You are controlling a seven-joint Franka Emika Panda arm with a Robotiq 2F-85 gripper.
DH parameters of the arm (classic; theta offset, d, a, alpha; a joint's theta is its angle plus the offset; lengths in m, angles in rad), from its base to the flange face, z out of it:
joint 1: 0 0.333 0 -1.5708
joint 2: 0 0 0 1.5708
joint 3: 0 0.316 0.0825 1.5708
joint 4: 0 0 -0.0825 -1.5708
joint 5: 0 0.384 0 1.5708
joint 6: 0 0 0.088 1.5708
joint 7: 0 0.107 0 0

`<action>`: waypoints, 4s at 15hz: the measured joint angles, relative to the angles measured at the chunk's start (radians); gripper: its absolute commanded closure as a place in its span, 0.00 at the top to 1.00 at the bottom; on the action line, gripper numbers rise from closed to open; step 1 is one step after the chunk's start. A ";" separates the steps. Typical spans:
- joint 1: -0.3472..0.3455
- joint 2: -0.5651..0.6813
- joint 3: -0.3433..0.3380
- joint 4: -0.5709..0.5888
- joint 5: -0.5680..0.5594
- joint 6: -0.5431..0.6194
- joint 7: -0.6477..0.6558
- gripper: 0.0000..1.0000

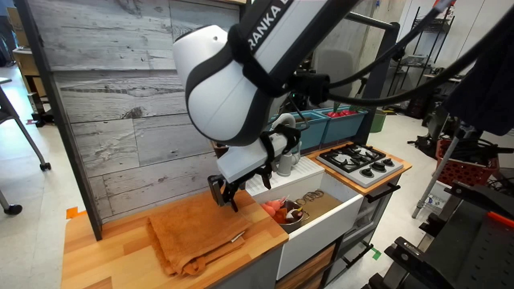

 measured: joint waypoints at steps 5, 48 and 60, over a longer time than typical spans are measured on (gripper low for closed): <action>-0.058 0.022 0.053 0.039 0.021 0.093 -0.250 1.00; 0.044 0.338 -0.030 0.384 0.156 0.162 0.071 1.00; 0.226 0.328 0.048 0.382 0.119 0.101 -0.025 1.00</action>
